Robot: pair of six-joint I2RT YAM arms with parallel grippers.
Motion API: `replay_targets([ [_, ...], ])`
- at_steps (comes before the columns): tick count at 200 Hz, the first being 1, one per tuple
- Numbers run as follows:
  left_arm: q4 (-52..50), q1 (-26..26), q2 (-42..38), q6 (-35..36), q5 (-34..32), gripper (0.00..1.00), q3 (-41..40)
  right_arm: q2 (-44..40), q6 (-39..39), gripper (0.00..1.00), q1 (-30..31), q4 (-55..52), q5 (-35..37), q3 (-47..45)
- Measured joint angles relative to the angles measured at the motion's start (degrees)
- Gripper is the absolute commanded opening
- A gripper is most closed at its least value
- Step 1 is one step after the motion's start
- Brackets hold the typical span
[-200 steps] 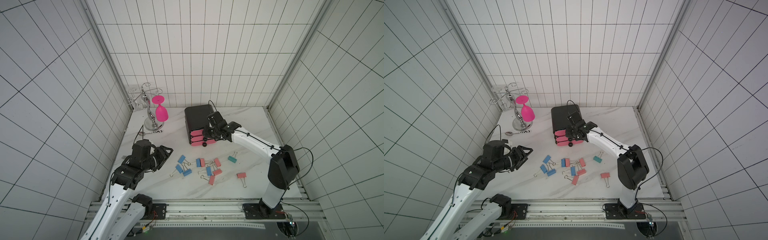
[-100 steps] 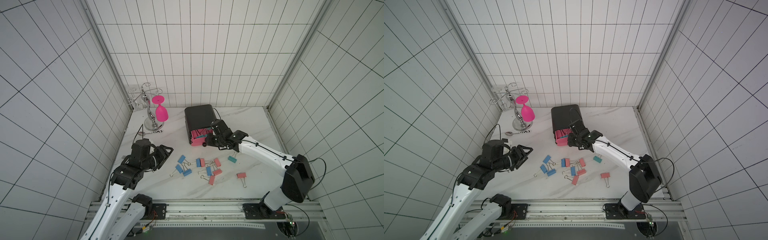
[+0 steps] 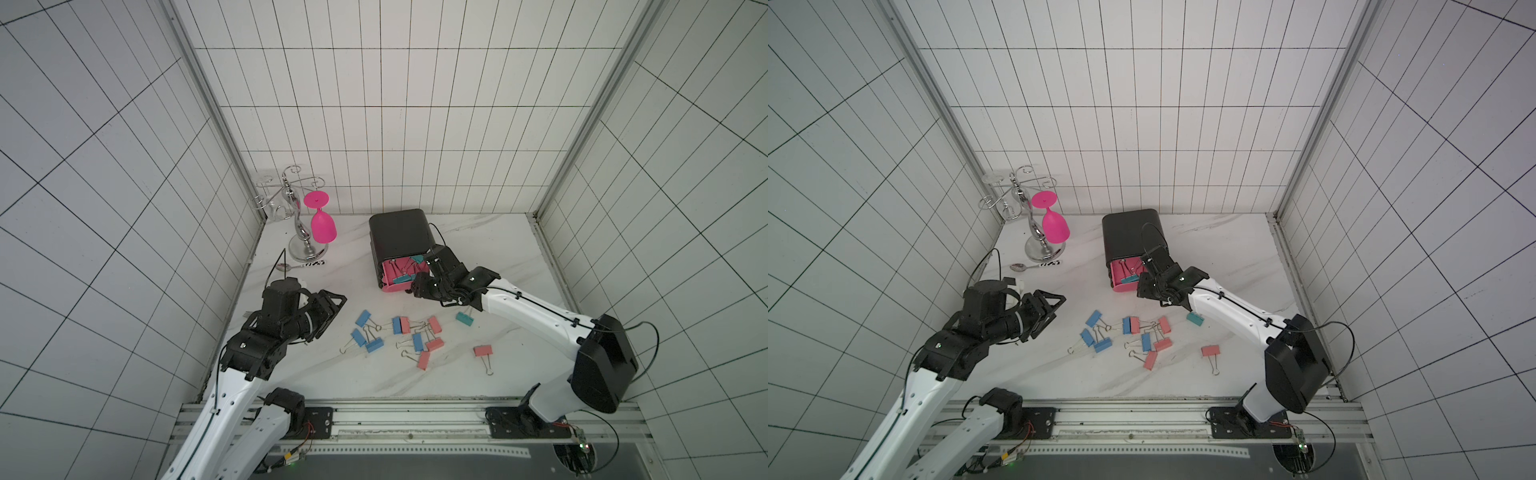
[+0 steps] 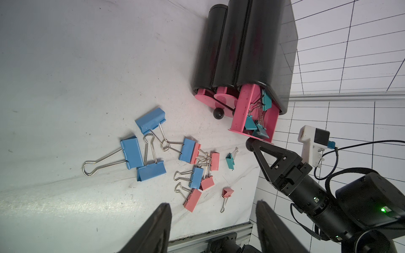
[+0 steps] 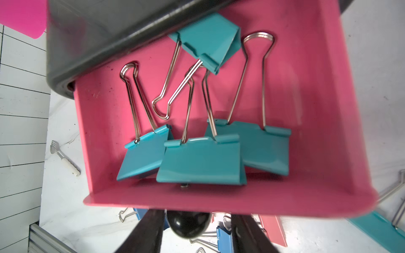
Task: Put the binder clips in the drawer according to color
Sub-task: Open the drawer in the storage box, then pick up the binder clip at the center of the board.
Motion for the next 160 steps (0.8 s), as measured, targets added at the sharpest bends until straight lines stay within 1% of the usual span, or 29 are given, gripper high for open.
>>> replay_targets([
  [41,0.1,0.0,0.0,-0.3,0.0,0.65,0.0,-4.2,-0.2,0.63,0.0,-1.1,1.1,-2.7],
  [96,0.7,0.0,0.5,-0.2,-0.1,0.65,0.7,-14.7,0.1,0.71,-0.6,-6.1,4.8,-6.8],
  [130,1.5,0.0,2.4,0.3,-0.1,0.65,1.3,-21.0,2.0,0.75,-5.5,-9.9,6.3,-11.2],
  [160,1.8,0.0,4.1,1.4,-0.3,0.65,2.0,-22.8,3.3,0.77,-10.1,-12.7,6.8,-13.4],
])
